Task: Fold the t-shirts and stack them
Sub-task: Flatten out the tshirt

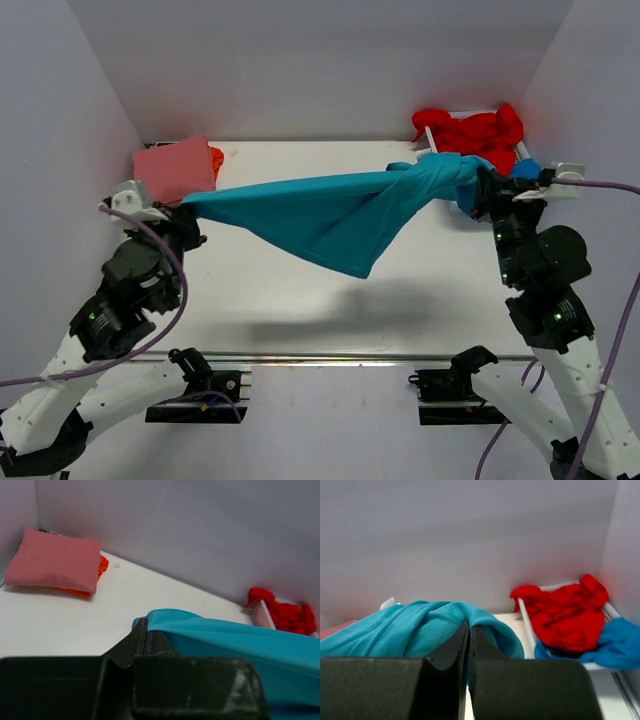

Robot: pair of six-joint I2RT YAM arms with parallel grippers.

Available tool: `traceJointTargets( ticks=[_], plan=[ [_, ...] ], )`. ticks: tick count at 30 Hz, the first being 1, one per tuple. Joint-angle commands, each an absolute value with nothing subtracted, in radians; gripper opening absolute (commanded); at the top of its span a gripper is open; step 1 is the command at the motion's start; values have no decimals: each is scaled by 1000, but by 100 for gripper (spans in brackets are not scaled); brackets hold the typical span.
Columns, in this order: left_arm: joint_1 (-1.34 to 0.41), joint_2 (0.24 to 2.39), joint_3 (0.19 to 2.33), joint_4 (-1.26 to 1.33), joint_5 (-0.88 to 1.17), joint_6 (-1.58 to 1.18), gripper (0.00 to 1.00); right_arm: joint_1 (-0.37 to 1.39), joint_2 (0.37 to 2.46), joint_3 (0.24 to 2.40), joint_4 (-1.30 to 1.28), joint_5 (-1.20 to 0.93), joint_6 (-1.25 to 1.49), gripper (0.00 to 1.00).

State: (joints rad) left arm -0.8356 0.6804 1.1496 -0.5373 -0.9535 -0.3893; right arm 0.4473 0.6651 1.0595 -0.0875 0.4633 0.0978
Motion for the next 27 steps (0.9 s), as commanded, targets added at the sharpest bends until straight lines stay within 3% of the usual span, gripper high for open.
traceJointTargets(
  ticks=[1, 8, 19, 27],
  plan=[
    [-819, 606, 1219, -574, -1102, -362, 0, 428, 609, 1152, -69, 522, 29, 0],
    [-819, 620, 1220, -491, -1040, -276, 0, 426, 646, 1158, -123, 316, 102, 0],
    [-790, 1041, 996, -485, -1146, -448, 0, 425, 906, 844, -57, 110, 270, 0],
    [-577, 1351, 919, -264, -982, -382, 0, 422, 1155, 775, -14, 129, 331, 0]
  ],
)
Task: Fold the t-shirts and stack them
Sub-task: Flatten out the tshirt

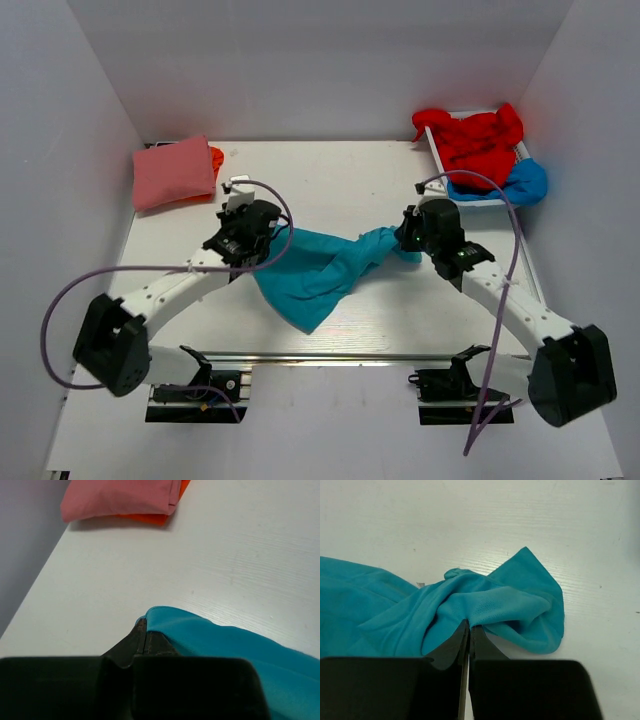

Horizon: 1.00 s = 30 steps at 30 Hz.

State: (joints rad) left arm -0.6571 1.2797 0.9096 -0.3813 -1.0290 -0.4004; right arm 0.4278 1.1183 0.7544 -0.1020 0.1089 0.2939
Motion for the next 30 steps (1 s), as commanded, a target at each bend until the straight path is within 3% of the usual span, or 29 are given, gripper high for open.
traceJointTargets(
  ticks=[1, 7, 11, 12, 13, 14, 15, 16, 21, 26, 30],
  plan=[
    [-552, 1395, 942, -243, -935, -382, 0, 426, 1173, 781, -14, 129, 333, 0],
    [-416, 1699, 1112, -210, -764, -341, 0, 425, 1345, 799, -38, 133, 351, 0],
    [-379, 1831, 1212, -199, -669, -319, 0, 425, 1442, 836, -60, 88, 318, 20],
    [-365, 1866, 1257, -199, -648, -308, 8, 428, 1459, 847, -80, 78, 310, 25],
    [-354, 1881, 1282, -221, -623, -308, 19, 426, 1462, 863, -89, 77, 301, 36],
    [-354, 1891, 1307, -244, -612, -292, 55, 426, 1459, 876, -103, 74, 285, 43],
    [-345, 1901, 1349, -244, -600, -278, 75, 426, 1453, 883, -118, 72, 284, 48],
    [-345, 1911, 1391, -277, -588, -264, 100, 426, 1433, 896, -141, 74, 272, 60],
    [-336, 1876, 1465, -399, -507, -264, 100, 425, 1315, 882, -170, 146, 279, 73],
    [-360, 1706, 1323, -435, -346, -264, 100, 422, 1214, 876, -213, 271, 328, 87],
    [-392, 1573, 1149, -439, -1, -279, 100, 416, 1164, 870, -172, 270, 308, 90]
  ],
)
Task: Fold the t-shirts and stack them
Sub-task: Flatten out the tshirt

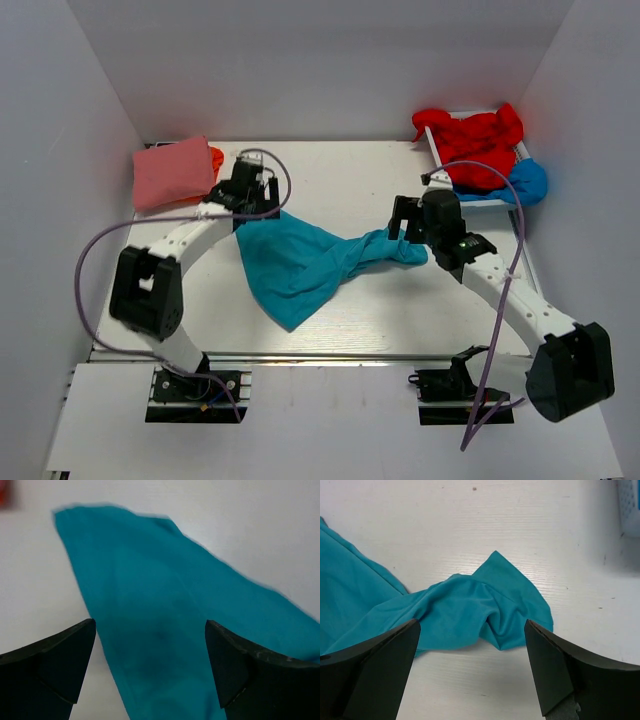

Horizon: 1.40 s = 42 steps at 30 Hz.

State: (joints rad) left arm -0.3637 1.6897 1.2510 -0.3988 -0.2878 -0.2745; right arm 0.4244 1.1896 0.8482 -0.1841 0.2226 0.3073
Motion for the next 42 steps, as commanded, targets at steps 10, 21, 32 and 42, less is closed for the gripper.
traceJointTargets(
  ticks=[10, 21, 32, 42],
  plan=[
    [-618, 1325, 845, -385, 238, -278, 100, 414, 1367, 1052, -216, -39, -321, 90],
    [-833, 1292, 746, -552, 129, -370, 97, 391, 1600, 1065, -187, -117, -549, 90],
    [-891, 1443, 765, -488, -1, -433, 79, 393, 1692, 1017, 37, -67, -468, 84],
    [-891, 1517, 765, -449, -63, -463, 9, 390, 1769, 1049, -41, -141, -442, 31]
  ],
)
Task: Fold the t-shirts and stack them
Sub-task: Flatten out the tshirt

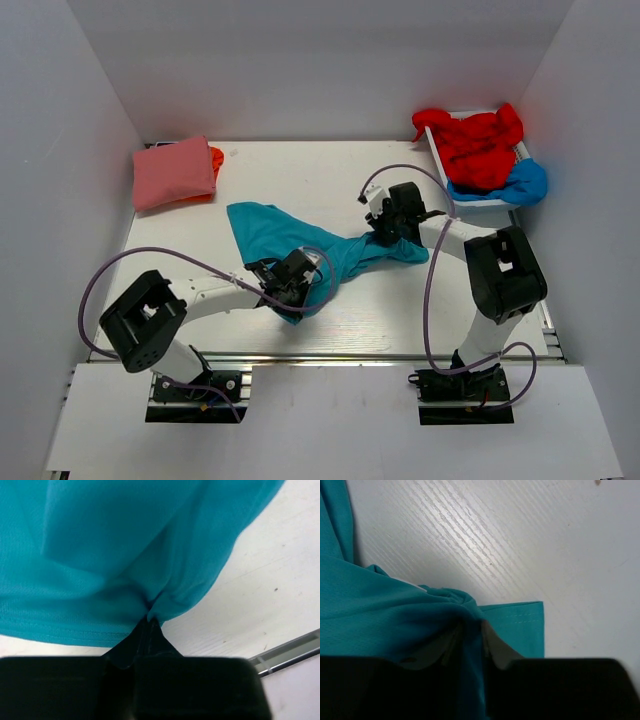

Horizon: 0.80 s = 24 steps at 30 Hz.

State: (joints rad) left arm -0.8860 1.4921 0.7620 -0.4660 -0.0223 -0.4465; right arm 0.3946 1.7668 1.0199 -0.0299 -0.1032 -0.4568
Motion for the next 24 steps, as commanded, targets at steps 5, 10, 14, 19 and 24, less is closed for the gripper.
traceJointTargets(
  ticks=[5, 10, 14, 19, 24],
  plan=[
    [-891, 1473, 787, -492, -174, -500, 0, 390, 1778, 1063, -60, -120, -411, 0],
    [-891, 1245, 827, -531, -348, -523, 0, 396, 1622, 1013, 58, 33, -342, 0],
    [-882, 1103, 839, -496, -429, -505, 0, 396, 1462, 965, 152, 164, -267, 0],
    [-882, 1032, 948, -520, -547, -476, 0, 396, 1249, 910, 221, 238, -258, 0],
    [-882, 1032, 1109, -560, -692, -425, 0, 396, 1108, 925, 210, 224, -287, 0]
  ],
)
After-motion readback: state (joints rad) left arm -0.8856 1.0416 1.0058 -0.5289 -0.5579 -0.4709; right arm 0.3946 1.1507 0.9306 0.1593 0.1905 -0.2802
